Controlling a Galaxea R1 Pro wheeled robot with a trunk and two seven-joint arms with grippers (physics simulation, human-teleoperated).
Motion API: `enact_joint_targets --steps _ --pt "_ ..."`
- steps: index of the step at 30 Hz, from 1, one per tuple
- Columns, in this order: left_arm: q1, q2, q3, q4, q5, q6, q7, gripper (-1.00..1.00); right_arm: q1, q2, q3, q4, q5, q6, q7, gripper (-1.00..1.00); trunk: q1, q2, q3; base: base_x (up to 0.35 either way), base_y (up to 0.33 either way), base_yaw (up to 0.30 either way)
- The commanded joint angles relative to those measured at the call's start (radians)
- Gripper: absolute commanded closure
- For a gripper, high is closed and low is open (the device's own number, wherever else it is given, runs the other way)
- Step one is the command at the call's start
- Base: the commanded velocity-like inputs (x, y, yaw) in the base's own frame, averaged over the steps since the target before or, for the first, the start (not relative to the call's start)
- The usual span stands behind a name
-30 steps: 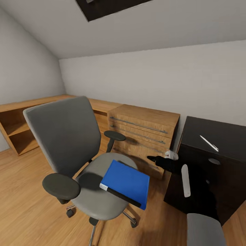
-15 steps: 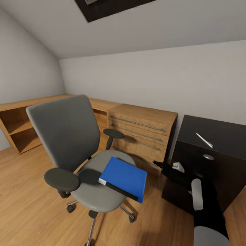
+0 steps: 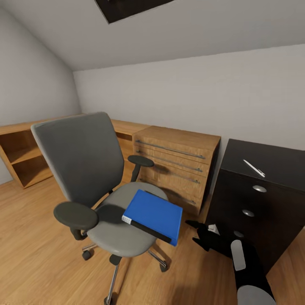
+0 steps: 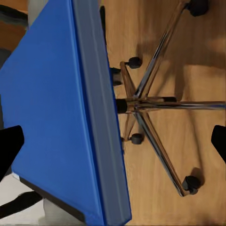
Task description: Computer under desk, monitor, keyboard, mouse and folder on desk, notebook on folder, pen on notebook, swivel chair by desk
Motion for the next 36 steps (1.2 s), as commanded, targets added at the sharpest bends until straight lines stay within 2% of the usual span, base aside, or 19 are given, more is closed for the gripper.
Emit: enact_joint_targets --steps 1,8,16,24,28,29,36 --pt "0.000 0.000 0.003 -0.002 0.008 0.004 0.005 -1.00 -0.002 0.001 -0.004 0.007 0.009 0.005 0.012 -1.00 0.004 -0.008 -0.004 0.000 0.000 0.000" --pt "0.000 0.000 0.013 -0.002 0.008 0.005 0.003 -1.00 -0.003 0.001 -0.001 0.034 0.009 0.005 0.084 -1.00 0.031 -0.057 -0.026 0.000 0.000 0.000" --pt "0.000 0.000 0.014 -0.002 0.006 0.005 0.000 -1.00 -0.003 0.001 -0.001 0.037 0.009 0.005 0.105 -1.00 0.061 -0.113 -0.051 0.000 0.000 0.000" --pt "0.000 0.000 0.013 -0.002 0.005 0.005 -0.001 -1.00 -0.002 0.001 -0.001 0.039 0.009 0.005 0.135 -1.00 0.061 -0.113 -0.051 0.000 0.000 0.000" --pt "-0.001 0.000 0.013 -0.002 0.004 0.006 -0.001 -1.00 -0.002 -0.001 0.000 0.057 0.009 0.005 0.205 -1.00 0.061 -0.113 -0.051 0.000 0.000 0.000" --pt "-0.001 0.000 0.013 -0.002 0.004 0.006 -0.001 -1.00 -0.004 -0.002 0.000 0.067 0.011 0.005 0.245 -1.00 0.061 -0.113 -0.051 0.000 0.000 0.000" --pt "-0.001 0.000 0.014 -0.002 0.004 0.005 -0.001 -1.00 -0.006 -0.002 0.001 0.078 0.011 0.005 0.285 -1.00 0.065 -0.120 -0.054 0.000 0.000 0.000"
